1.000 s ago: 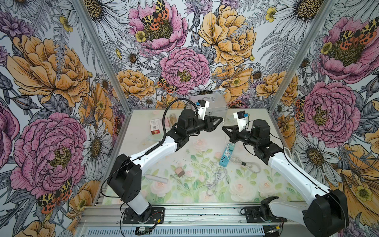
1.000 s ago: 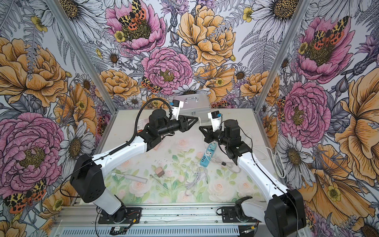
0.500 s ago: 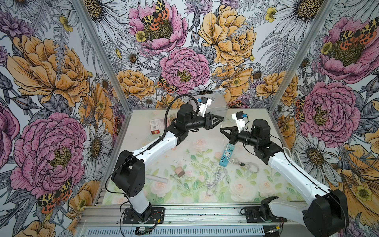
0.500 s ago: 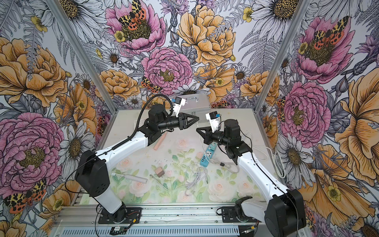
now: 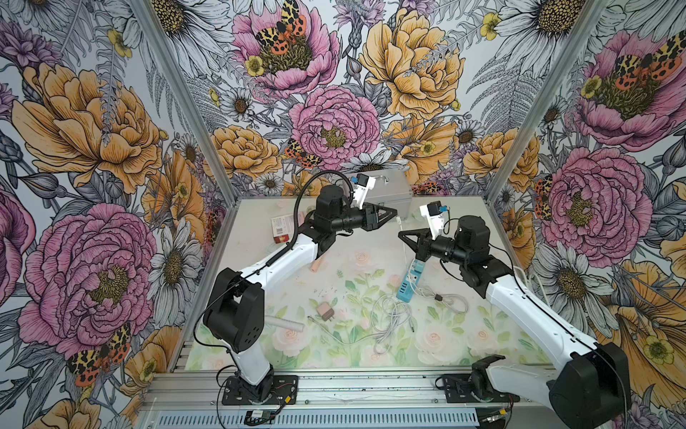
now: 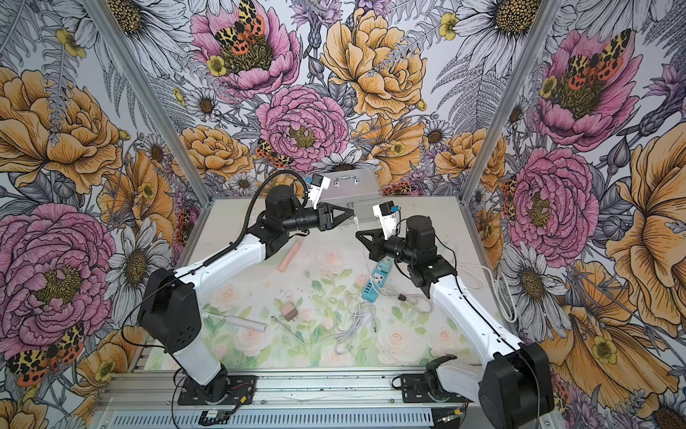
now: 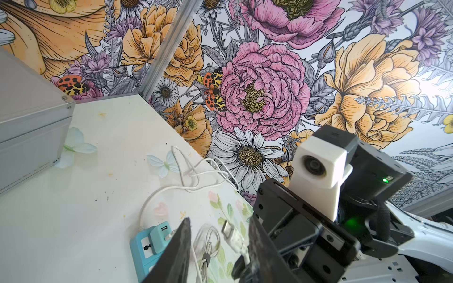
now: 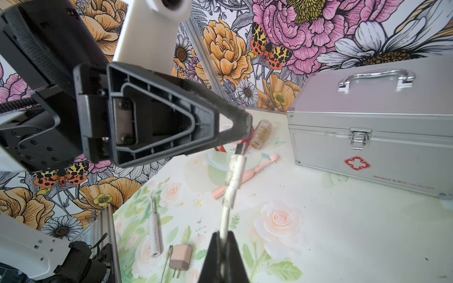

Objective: Charge the electric toothbrush
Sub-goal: Pick up the charging cable from the center of the board.

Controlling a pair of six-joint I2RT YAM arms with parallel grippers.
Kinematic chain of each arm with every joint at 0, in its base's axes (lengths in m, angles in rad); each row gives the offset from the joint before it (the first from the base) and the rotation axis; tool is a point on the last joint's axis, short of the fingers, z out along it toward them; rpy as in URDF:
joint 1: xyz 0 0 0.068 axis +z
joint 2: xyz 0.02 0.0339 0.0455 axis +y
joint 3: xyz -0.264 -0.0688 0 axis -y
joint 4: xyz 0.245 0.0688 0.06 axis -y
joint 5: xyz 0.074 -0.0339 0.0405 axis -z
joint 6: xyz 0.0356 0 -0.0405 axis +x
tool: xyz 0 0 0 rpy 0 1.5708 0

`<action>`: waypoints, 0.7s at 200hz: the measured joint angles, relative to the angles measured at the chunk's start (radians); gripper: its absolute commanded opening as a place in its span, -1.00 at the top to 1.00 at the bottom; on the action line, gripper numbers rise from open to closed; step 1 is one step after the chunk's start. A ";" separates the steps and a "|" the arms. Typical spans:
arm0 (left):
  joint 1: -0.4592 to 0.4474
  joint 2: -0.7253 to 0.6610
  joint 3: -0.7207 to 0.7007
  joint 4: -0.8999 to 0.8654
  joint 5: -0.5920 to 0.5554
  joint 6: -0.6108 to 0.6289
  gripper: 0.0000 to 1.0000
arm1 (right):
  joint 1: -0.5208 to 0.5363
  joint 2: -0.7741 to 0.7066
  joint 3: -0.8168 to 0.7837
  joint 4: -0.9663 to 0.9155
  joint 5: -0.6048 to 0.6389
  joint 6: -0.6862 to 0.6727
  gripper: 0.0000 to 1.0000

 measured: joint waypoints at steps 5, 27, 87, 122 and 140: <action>0.000 0.000 0.002 -0.005 0.000 0.000 0.20 | 0.000 0.000 0.000 0.000 -0.003 0.000 1.00; -0.006 0.000 0.017 -0.018 0.002 0.000 0.20 | 0.000 0.000 0.000 0.009 -0.015 0.000 1.00; -0.023 0.005 0.057 -0.021 0.024 0.003 0.37 | 0.000 0.017 0.001 0.040 -0.027 0.001 1.00; -0.022 0.015 0.058 -0.034 0.027 0.004 0.23 | 0.000 0.017 0.001 0.045 -0.036 0.001 1.00; -0.021 0.015 0.058 -0.049 0.023 0.008 0.21 | 0.000 0.017 0.001 0.048 -0.044 0.001 1.00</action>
